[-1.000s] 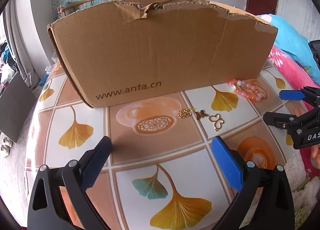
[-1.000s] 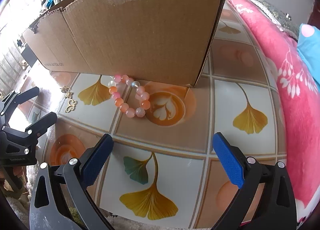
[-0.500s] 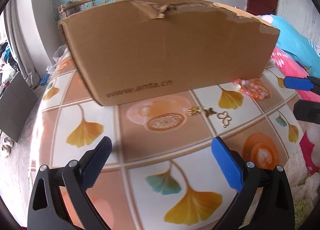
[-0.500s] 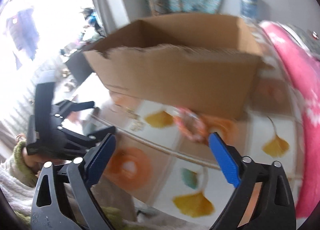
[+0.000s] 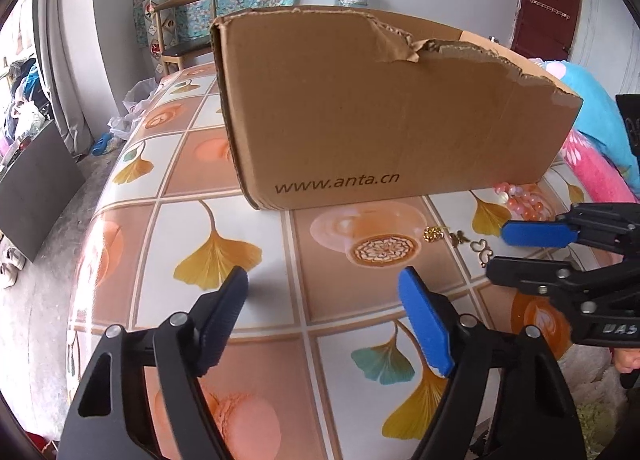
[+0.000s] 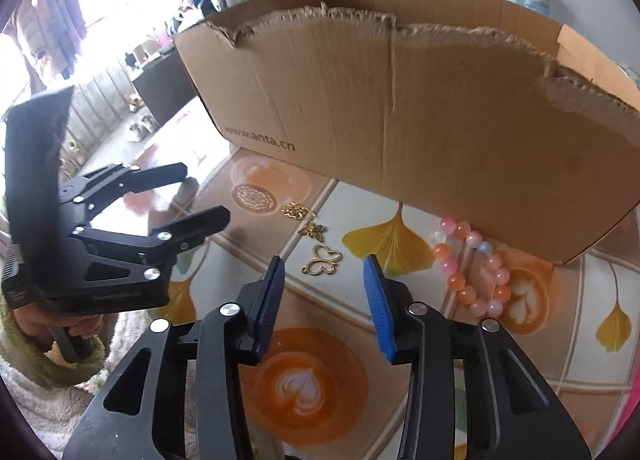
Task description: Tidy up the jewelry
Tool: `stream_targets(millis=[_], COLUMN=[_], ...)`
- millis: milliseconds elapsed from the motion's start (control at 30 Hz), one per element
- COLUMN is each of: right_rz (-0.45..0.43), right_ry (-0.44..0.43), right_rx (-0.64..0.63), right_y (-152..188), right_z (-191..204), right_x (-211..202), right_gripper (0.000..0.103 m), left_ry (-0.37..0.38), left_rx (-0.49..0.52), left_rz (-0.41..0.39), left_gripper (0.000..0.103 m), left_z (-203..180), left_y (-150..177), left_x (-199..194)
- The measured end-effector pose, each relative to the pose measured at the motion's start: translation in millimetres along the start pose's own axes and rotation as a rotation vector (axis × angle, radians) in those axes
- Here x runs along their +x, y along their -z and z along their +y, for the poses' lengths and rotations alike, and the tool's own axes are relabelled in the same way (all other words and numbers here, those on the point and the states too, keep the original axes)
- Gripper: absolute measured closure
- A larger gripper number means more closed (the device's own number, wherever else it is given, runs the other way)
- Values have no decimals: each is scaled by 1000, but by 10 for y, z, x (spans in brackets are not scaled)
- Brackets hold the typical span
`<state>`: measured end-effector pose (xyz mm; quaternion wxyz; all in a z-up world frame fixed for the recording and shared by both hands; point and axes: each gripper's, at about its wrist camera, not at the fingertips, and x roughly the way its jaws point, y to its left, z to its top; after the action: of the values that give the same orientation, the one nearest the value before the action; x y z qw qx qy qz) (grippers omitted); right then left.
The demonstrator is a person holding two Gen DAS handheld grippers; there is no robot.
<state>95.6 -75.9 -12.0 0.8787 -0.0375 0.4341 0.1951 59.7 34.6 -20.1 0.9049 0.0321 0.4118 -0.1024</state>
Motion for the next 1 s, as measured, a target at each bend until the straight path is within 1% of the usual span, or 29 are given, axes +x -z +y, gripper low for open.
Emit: stream_targets(millis=[133,200,300,333,400,467,567,600,667,833,900,1000], right_rz=[6,9,11,11,13,16,20,22,27,37,38,31], right_ry=[19,29,81,88,98,96,94,94,92,105,109,115], right_rx=[-2,-4,-40,-45,-56,-60,-63,-61,-55,-45,-32,-19], right_y=[-38,-50,-64,-69,-69,-77,-58,-40,-4,57,104,163], right_z=[44,73,162,187,199,209,189,162,89,6,-56,-138], right_x=[41,65,119,137,136,148,140,117,75,-8,-54,-113], right_gripper=[69,73,82,82,89,89,89,89,90,90,90,90], left_ry=[19,25,25,24,25,34,73,96,151,271,295,292], left_rx=[-3,-4,-1,0,-1,-8,-27,-34,-33,31,62,93], left_rz=[-8,-13,-19,-21,-24,-27,-34,-42,-61,-84,-70,-39], left_gripper=[30,31,33,34,36,40,45,48,49,57,62,69], left_z=[6,9,16,17,31,43,68,65,29,-232,-361,-508], left_y=[-10,6,3,4,11,18,5,0,-19,-64,-81,-116], left_x=[-1,-6,2,1,-5,-20,-52,-78,-133,-204,-167,-66])
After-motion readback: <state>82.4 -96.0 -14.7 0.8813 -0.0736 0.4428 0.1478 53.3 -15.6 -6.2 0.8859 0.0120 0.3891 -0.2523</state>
